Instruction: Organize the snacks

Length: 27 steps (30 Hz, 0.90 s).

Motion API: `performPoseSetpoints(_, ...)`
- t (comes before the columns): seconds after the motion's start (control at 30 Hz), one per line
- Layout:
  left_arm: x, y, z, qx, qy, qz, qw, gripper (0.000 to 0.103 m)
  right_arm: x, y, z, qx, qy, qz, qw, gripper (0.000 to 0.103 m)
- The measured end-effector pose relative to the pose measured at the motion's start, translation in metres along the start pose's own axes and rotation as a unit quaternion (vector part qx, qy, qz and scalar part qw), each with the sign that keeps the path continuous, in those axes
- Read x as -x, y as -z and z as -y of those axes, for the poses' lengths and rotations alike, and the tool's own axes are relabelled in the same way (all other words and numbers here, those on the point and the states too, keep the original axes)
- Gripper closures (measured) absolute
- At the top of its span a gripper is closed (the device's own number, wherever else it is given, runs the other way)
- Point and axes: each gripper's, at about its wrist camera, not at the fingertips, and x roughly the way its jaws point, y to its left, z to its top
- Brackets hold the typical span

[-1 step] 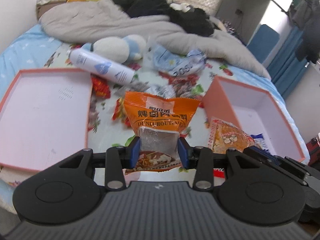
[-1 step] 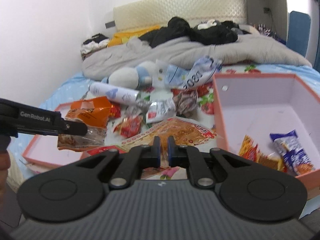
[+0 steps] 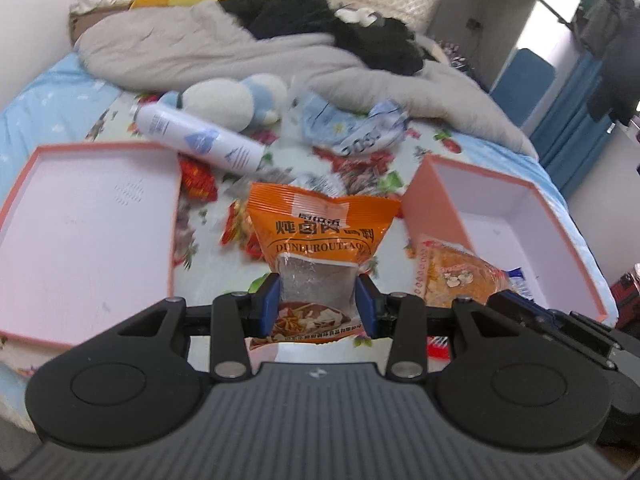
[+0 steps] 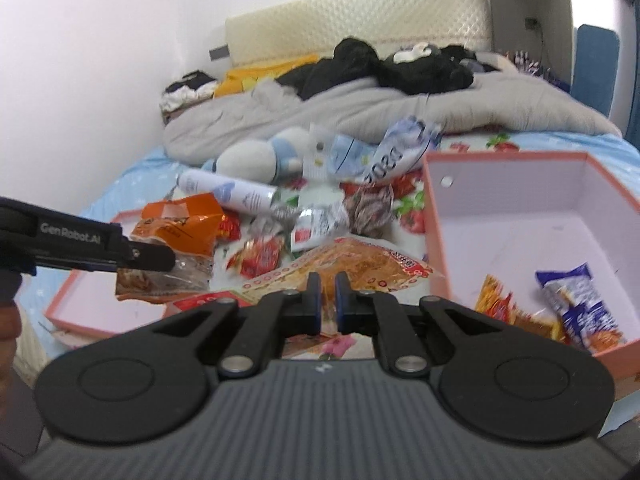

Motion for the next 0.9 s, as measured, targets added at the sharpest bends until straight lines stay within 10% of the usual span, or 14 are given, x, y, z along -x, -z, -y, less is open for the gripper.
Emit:
performPoseSetpoints(0.4,0.008,-0.024,0.044,-0.027,0.038,0.025,0.9986,0.057,0.020,-0.022,0.029,0.001,0.039,0.035,0.999,0.101)
performPoseSetpoints(0.73,-0.053,0.025,0.019,-0.021,0.024,-0.037,0.9988,0.057,-0.008,0.046,0.039,-0.049,0.007,-0.042,0.998,0.097)
performPoseSetpoints(0.8,-0.066,0.037,0.009,-0.016,0.013,-0.055,0.9983,0.057,-0.017,0.059,0.031,-0.045,0.003,-0.062,0.997,0.091)
performPoseSetpoints(0.9,-0.078,0.055,-0.005,-0.007,0.000,-0.074,0.9972,0.057,-0.031,0.071,0.016,-0.035,-0.010,-0.076,0.996,0.050)
